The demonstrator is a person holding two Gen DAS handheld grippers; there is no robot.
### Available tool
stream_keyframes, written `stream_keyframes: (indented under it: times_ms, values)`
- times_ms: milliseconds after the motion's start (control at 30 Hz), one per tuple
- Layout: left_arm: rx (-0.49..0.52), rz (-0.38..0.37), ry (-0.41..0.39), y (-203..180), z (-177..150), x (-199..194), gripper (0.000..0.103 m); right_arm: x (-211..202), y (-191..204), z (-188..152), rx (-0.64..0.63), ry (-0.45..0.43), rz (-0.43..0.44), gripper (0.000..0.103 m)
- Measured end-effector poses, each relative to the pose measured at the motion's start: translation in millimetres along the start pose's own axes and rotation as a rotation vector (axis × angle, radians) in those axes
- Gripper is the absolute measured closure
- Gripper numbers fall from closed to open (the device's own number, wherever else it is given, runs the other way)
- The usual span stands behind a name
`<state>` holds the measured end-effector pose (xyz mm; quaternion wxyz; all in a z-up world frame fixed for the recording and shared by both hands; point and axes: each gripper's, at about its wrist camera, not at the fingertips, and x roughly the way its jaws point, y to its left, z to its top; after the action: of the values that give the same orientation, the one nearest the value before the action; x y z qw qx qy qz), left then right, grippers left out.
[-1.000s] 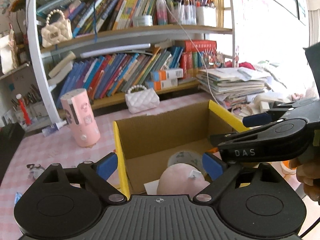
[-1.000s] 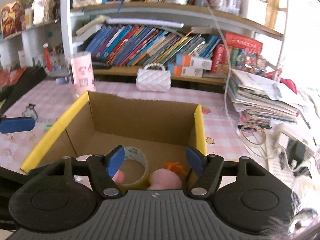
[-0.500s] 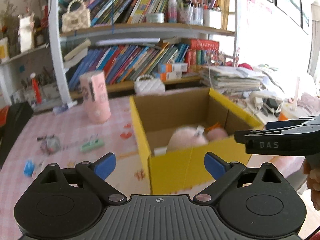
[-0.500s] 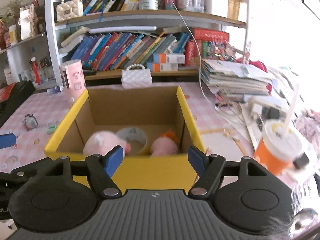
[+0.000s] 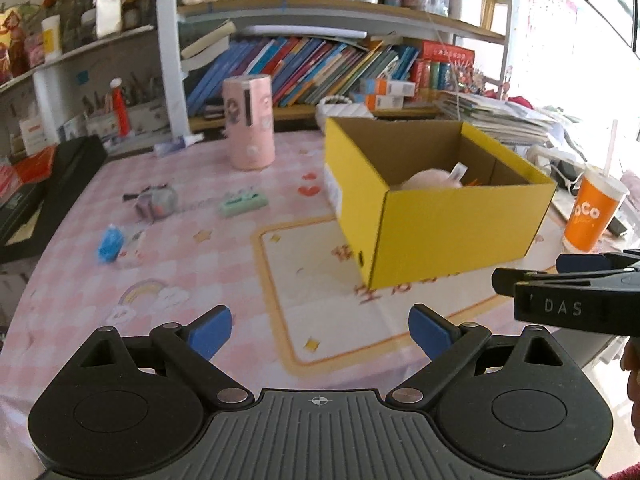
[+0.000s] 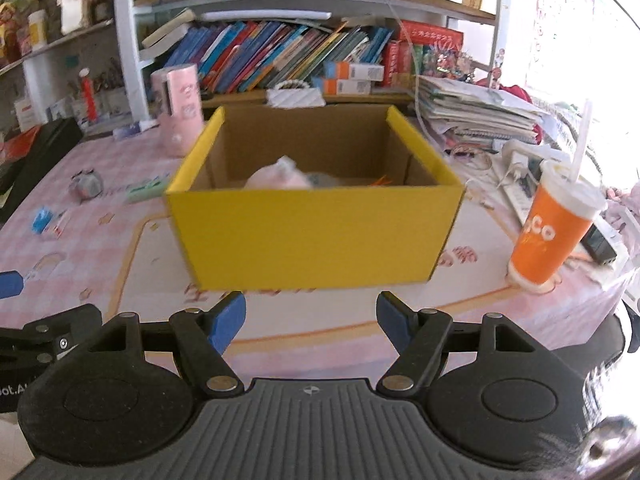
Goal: Organize objects
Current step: 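Withdraw both tools from the box back over the table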
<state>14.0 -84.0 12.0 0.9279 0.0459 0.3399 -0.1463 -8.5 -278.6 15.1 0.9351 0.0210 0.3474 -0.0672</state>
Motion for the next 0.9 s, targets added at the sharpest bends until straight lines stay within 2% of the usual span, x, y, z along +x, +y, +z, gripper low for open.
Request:
stream_keyframes:
  times_ms: [467,900]
  values:
    - [-0.014,0.049,0.036,41.8,-34.1,-30.0,0.006,-16.2,60.0,-27.1,-0.034,0.031,0.068,0.032]
    - [-0.08,0.117,0.042,82.0,-58.5,-58.4,0.006,-26.0,107.4,-40.2,-0.085,0.037,0.147,0.031]
